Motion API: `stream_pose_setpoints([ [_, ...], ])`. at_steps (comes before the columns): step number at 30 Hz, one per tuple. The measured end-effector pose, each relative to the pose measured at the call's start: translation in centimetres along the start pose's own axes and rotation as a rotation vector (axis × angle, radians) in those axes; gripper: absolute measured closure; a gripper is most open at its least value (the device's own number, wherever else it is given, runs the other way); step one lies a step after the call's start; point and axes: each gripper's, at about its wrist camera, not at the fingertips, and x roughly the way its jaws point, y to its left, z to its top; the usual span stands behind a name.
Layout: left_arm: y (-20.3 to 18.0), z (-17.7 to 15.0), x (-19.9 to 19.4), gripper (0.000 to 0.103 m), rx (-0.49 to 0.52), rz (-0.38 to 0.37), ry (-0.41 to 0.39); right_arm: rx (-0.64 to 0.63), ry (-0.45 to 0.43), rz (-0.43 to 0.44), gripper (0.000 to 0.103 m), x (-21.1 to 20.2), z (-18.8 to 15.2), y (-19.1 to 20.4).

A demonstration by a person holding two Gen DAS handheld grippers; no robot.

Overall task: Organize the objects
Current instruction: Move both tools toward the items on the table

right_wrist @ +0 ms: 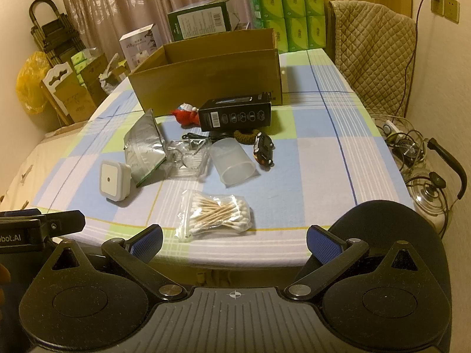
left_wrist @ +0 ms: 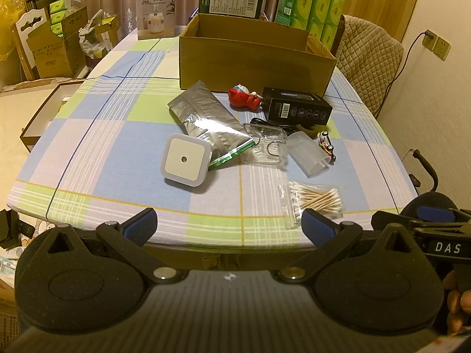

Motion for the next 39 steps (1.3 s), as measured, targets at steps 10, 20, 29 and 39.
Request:
stream_pose_setpoints([
  [10, 0.0, 0.0, 0.2, 0.001, 0.010, 0.001, 0.004, -0.024, -0.002, 0.002, 0.002, 0.5, 0.0, -0.1],
  [20, 1.6, 1.2, 0.9, 0.001, 0.095, 0.006, 0.017, -0.260, -0.004, 0.058, 0.002, 1.3, 1.8, 0.5],
  [29, 3.0, 3.6, 2.8, 0.001, 0.223, 0.021, 0.055, -0.649, 0.052, 0.155, 0.002, 3.6, 3.8, 1.7],
  [39, 3.1, 4.9, 6.0, 0.001, 0.346, -0.014, 0.103, -0.972, 0.243, 0.297, 0.022, 9.4, 3.0, 3.0],
])
